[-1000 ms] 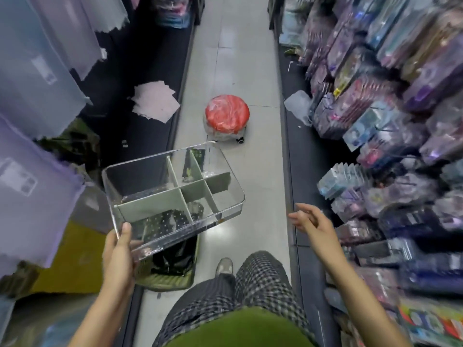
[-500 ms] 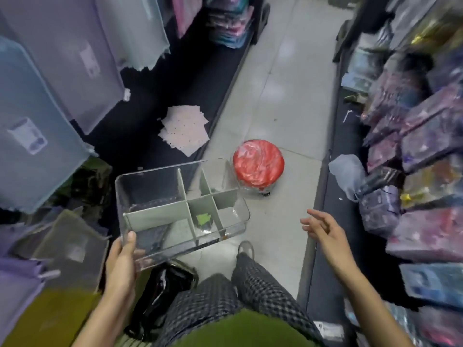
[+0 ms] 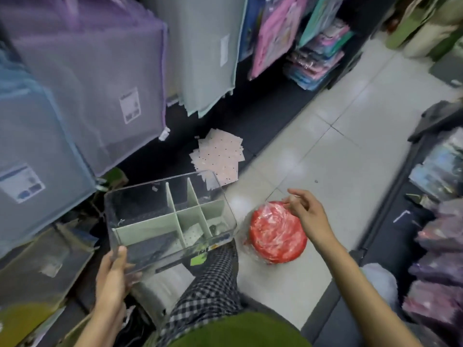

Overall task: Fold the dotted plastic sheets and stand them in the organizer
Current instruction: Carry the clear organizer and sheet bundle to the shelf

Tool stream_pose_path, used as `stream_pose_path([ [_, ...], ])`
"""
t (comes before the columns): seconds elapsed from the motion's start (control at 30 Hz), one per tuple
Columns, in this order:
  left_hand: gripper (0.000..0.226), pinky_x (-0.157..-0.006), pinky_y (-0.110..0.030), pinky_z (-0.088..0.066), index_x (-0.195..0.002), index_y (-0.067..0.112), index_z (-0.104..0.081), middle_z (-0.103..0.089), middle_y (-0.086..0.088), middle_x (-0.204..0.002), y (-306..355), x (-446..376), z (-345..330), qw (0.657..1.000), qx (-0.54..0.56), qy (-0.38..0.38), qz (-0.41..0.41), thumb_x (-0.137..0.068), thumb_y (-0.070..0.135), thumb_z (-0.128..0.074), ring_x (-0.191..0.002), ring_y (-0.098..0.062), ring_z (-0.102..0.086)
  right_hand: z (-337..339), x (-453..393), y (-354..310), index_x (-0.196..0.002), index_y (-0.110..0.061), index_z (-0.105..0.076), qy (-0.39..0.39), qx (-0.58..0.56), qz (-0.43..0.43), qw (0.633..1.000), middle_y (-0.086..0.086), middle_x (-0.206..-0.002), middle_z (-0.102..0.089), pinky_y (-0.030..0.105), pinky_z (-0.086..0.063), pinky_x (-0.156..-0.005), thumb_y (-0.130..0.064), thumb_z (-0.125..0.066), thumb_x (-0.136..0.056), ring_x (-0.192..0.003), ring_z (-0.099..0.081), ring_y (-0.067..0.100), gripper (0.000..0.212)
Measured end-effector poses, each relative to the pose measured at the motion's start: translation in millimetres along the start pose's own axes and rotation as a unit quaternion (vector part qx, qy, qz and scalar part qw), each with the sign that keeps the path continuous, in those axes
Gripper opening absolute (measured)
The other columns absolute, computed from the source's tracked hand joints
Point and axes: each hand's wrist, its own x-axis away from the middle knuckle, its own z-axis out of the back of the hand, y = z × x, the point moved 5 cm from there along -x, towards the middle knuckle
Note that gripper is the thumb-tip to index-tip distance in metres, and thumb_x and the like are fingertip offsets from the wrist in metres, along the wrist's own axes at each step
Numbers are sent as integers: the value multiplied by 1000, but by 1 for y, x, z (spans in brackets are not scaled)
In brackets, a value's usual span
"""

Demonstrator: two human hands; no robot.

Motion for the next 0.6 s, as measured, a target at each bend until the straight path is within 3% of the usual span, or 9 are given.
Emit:
stream_pose_path([
  [0.07,21,-55,-30,-43,-111,20,-50,-57,-14,-86,11,-14,-20,1000,11,16,15,-97,36,-49,-67,-28,-55,-6,-37,-20,-115,-15,-57,-11,4,2,1000,1,-95,-67,21,-51,-80,-16,-48,-97,-87,-64,14,21],
  [0.17,23,-60,-33,-43,-113,20,-51,-58,-11,-79,26,-31,-43,999,24,27,29,-96,36,-51,-66,-27,-56,-16,-86,-48,-115,-16,-56,-34,19,13,999,-2,-94,-67,11,-48,-68,-16,-46,-98,-83,-62,8,20],
  [0.27,25,-66,-35,-42,-112,22,-51,-57,-9,-78,36,-37,-56,998,30,41,43,-95,40,-51,-65,-28,-57,-22,-120,-67,-114,-16,-56,-58,28,23,998,0,-94,-67,13,-50,-72,-14,-45,-98,-82,-62,8,20],
  [0.43,28,-58,-30,-34,-111,27,-52,-58,-6,-84,32,-29,-69,993,46,88,66,-92,48,-51,-68,-26,-56,-31,-166,-83,-116,-15,-55,-116,66,23,991,6,-99,-67,28,-49,-85,-15,-45,-98,-86,-62,13,21],
  [0.6,35,-62,-32,-35,-120,25,-51,-58,-9,-88,4,-18,-81,973,116,163,113,-92,45,-53,-67,-27,-58,-56,-221,-91,-114,-13,-56,-199,129,37,971,3,-96,-65,22,-48,-78,-14,-47,-97,-84,-62,11,19],
])
